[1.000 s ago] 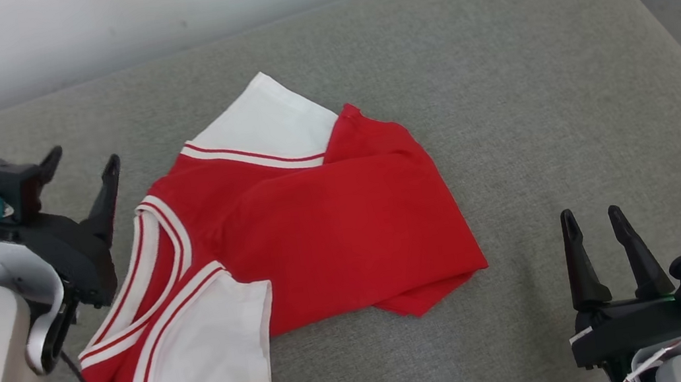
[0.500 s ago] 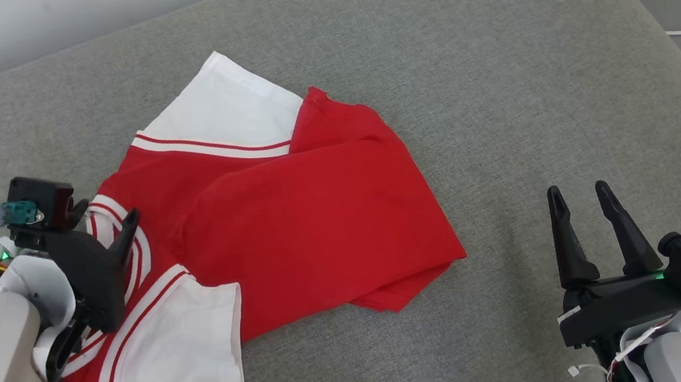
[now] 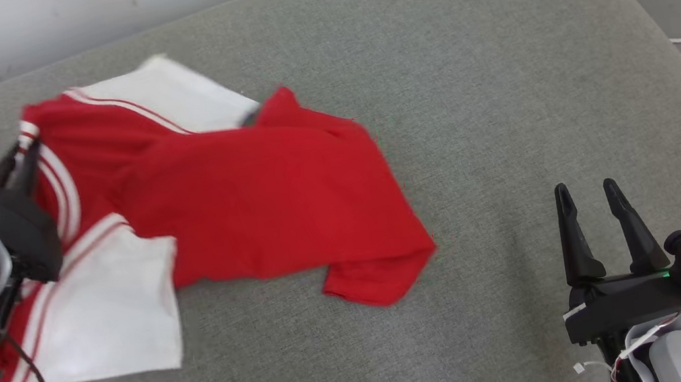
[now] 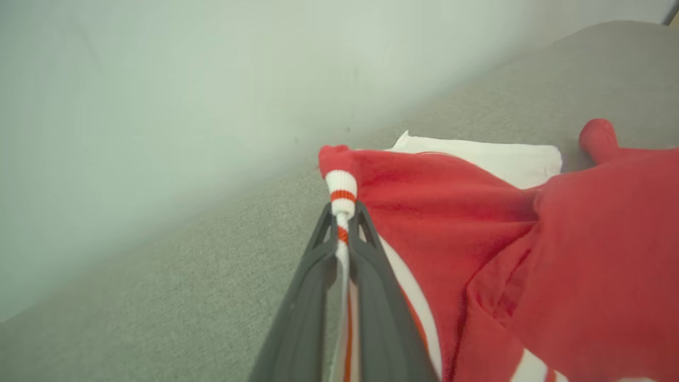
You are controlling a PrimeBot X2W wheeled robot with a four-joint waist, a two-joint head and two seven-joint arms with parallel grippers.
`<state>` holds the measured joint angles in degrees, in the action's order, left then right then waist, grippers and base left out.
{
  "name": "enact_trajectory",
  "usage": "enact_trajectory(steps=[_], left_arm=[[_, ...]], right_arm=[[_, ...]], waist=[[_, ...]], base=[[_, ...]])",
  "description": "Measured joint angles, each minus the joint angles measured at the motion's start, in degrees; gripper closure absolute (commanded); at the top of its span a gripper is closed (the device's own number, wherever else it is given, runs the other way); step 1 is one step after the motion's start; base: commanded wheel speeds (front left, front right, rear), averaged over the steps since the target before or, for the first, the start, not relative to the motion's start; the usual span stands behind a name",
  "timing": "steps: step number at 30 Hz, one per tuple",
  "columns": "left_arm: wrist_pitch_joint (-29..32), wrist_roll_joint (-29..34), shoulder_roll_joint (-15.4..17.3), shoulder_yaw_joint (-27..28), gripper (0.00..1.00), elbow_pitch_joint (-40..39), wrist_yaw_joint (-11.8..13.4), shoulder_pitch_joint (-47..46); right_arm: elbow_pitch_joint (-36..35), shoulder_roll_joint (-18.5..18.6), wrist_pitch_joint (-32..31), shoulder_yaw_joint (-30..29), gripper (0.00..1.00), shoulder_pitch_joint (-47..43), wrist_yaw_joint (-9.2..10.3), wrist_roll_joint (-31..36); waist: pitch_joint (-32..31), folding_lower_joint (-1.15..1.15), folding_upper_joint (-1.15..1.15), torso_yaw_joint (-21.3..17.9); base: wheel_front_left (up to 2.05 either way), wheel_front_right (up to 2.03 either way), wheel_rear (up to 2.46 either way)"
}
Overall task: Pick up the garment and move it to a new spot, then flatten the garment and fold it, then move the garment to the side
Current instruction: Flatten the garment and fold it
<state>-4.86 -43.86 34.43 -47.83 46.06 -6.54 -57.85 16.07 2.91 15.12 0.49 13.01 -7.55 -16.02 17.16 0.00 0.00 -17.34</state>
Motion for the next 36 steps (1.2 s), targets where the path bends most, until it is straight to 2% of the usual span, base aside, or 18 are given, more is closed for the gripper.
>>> enact_trajectory(steps=[3, 4, 5, 6, 10, 15, 19, 24, 30, 36], left_arm=[[-1.38, 0.47, -0.32, -0.35, 1.00, 3.01, -0.03, -0.03], [-1.69, 0.51, -0.62, -0.65, 0.93, 3.75, -0.09, 0.13], [-2.41, 0.75, -0.96, -0.99, 0.44, 4.47, -0.11, 0.26], [-3.35, 1.00, -1.33, -1.18, 0.00, 5.01, -0.29, 0.28], [-8.10, 0.98, -2.74, -0.44, 0.00, 6.69, -0.37, 0.43], [-9.93, 0.71, -3.63, 2.52, 0.00, 6.03, 0.60, 1.80], [-10.20, 1.80, -3.45, 11.14, 0.00, -3.71, 3.69, 5.51], [-10.18, 6.80, -4.16, 22.07, 0.00, -16.72, 6.92, 18.04], [-10.20, 12.90, -7.37, 31.78, 0.00, -28.64, 8.57, 31.78], [-10.20, 17.14, -12.29, 38.20, 0.00, -35.91, 8.62, 42.96]], right_arm=[[0.03, 0.00, 0.01, -0.16, 0.00, 0.00, 0.00, 0.07], [0.05, 0.00, 0.00, -0.23, 0.00, 0.00, 0.00, 0.08], [0.13, 0.01, 0.00, -0.26, 0.00, 0.00, 0.00, 0.15], [0.18, 0.00, 0.01, -0.41, 0.00, 0.00, 0.00, 0.21], [0.21, -0.01, 0.00, -0.57, 0.00, -0.03, 0.00, 0.65], [0.07, 0.01, 0.01, -1.14, 0.00, -0.36, 0.00, 1.56], [-0.33, -0.05, 0.01, -1.91, 0.00, -1.57, 0.00, 2.18], [-1.01, -0.04, 0.01, -2.36, 0.00, -3.44, 0.00, 2.83], [-2.20, -0.03, 0.01, -2.52, 0.00, -5.36, 0.00, 3.12], [-2.77, -0.02, -0.08, -2.65, 0.00, -6.87, 0.00, 3.14]], waist=[[-0.26, 0.00, 0.00, 0.29], [-0.32, 0.00, 0.00, 0.40], [-0.39, 0.00, 0.00, 0.52], [-0.47, 0.00, 0.00, 0.67], [-1.37, 0.00, 0.00, 1.24], [-3.01, 0.00, 0.00, 2.05], [-5.02, 0.00, 0.00, 3.41], [-7.42, -0.01, -0.01, 5.90], [-9.93, -0.01, -0.01, 9.66], [-12.33, -0.02, -0.01, 12.95]], base=[[0.00, 0.00, 0.00], [0.00, 0.00, 0.00], [0.00, 0.00, 0.00], [0.00, 0.00, 0.00], [0.00, 0.00, 0.00], [0.00, 0.00, 0.00], [0.00, 0.00, 0.00], [0.00, 0.00, 0.00], [0.00, 0.00, 0.00], [0.00, 0.00, 0.00]])
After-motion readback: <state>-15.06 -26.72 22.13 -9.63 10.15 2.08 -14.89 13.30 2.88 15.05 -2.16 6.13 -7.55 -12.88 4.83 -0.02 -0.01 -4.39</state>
